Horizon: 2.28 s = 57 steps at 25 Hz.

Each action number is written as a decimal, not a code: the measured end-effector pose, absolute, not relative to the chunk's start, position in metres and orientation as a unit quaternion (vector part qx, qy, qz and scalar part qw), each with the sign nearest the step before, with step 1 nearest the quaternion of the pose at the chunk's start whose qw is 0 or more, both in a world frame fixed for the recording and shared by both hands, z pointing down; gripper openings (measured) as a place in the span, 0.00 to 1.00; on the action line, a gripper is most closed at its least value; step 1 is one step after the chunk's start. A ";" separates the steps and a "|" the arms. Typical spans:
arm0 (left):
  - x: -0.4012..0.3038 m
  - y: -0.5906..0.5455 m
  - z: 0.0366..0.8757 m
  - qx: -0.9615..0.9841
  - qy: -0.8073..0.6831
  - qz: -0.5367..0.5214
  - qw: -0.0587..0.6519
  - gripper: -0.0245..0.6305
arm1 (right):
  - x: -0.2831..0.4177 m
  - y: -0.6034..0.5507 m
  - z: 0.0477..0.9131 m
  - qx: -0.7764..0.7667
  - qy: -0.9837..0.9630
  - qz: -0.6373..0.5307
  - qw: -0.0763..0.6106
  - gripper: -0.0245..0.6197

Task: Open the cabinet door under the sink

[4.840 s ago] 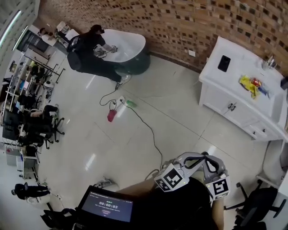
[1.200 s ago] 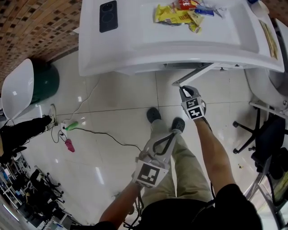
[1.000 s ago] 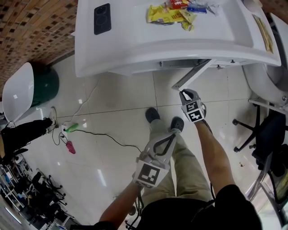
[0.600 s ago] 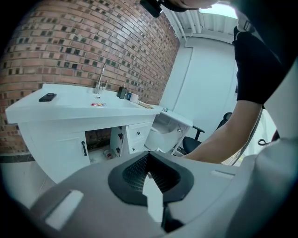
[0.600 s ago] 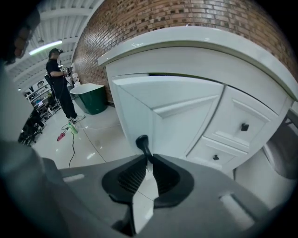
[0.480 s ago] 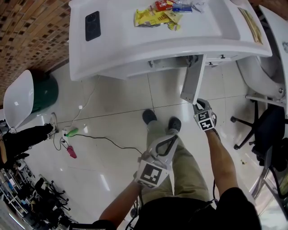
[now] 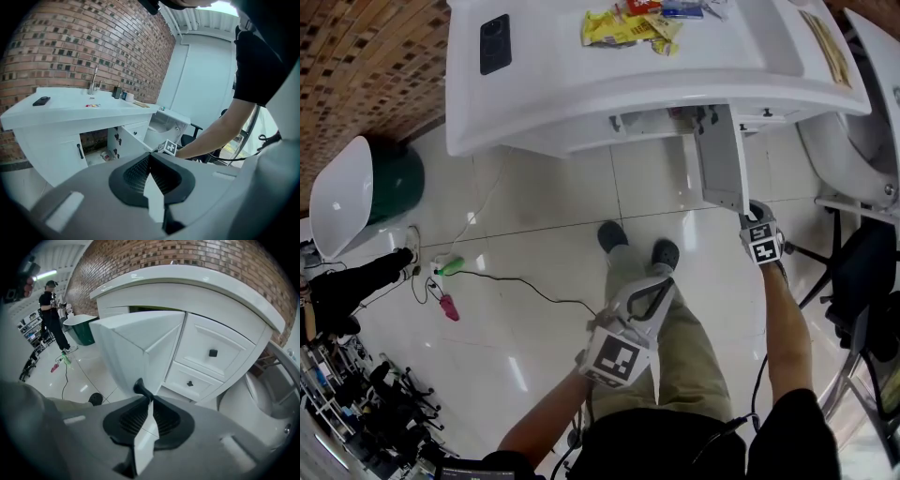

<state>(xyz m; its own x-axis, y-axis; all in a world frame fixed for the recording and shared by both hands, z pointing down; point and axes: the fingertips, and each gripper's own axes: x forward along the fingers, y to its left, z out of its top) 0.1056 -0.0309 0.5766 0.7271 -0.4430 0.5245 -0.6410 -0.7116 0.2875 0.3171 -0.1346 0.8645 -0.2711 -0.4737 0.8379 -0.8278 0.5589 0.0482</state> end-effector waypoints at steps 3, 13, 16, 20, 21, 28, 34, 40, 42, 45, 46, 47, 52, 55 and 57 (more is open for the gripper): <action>0.106 -0.025 0.578 0.901 -0.297 0.220 0.229 0.06 | 0.325 -0.136 0.865 0.414 -0.773 0.210 0.433 0.07; 0.109 -0.015 0.568 0.906 -0.281 0.265 0.172 0.06 | 0.349 -0.117 0.844 0.450 -0.754 0.254 0.406 0.09; 0.114 -0.015 0.548 0.914 -0.254 0.308 0.075 0.06 | 0.348 -0.099 0.807 0.469 -0.755 0.252 0.383 0.09; 0.124 -0.013 0.517 0.911 -0.208 0.353 -0.038 0.06 | 0.324 -0.068 0.748 0.478 -0.770 0.250 0.341 0.09; 0.126 -0.010 0.503 0.909 -0.203 0.359 -0.062 0.06 | 0.315 -0.062 0.724 0.478 -0.777 0.245 0.327 0.09; 0.135 0.007 0.414 0.907 -0.233 0.336 -0.105 0.06 | 0.241 -0.051 0.534 0.453 -0.846 0.174 0.222 0.09; 0.116 0.016 0.379 0.895 -0.282 0.327 -0.112 0.06 | 0.177 -0.038 0.404 0.376 -0.910 0.069 0.159 0.03; 0.058 0.034 0.358 0.889 -0.361 0.280 -0.028 0.06 | 0.109 0.002 0.334 0.301 -0.945 0.005 0.129 0.03; 0.036 0.042 0.348 0.884 -0.393 0.252 0.003 0.06 | 0.095 0.015 0.324 0.300 -0.946 0.031 0.115 0.03; 0.001 0.061 0.337 0.877 -0.424 0.225 0.028 0.06 | 0.067 0.040 0.308 0.299 -0.949 0.038 0.098 0.03; -0.008 0.070 0.333 0.876 -0.430 0.217 0.035 0.06 | 0.056 0.051 0.301 0.296 -0.950 0.030 0.096 0.03; -0.015 0.080 0.329 0.875 -0.435 0.209 0.043 0.06 | 0.047 0.065 0.296 0.292 -0.951 0.024 0.097 0.03; -0.035 0.144 0.317 0.880 -0.438 0.166 0.077 0.06 | 0.011 0.143 0.281 0.277 -0.955 0.013 0.108 0.03; -0.043 0.172 0.321 0.882 -0.437 0.150 0.088 0.06 | -0.004 0.174 0.286 0.278 -0.954 0.018 0.116 0.02; -0.046 0.186 0.324 0.882 -0.438 0.142 0.095 0.06 | -0.011 0.190 0.289 0.277 -0.953 0.023 0.119 0.02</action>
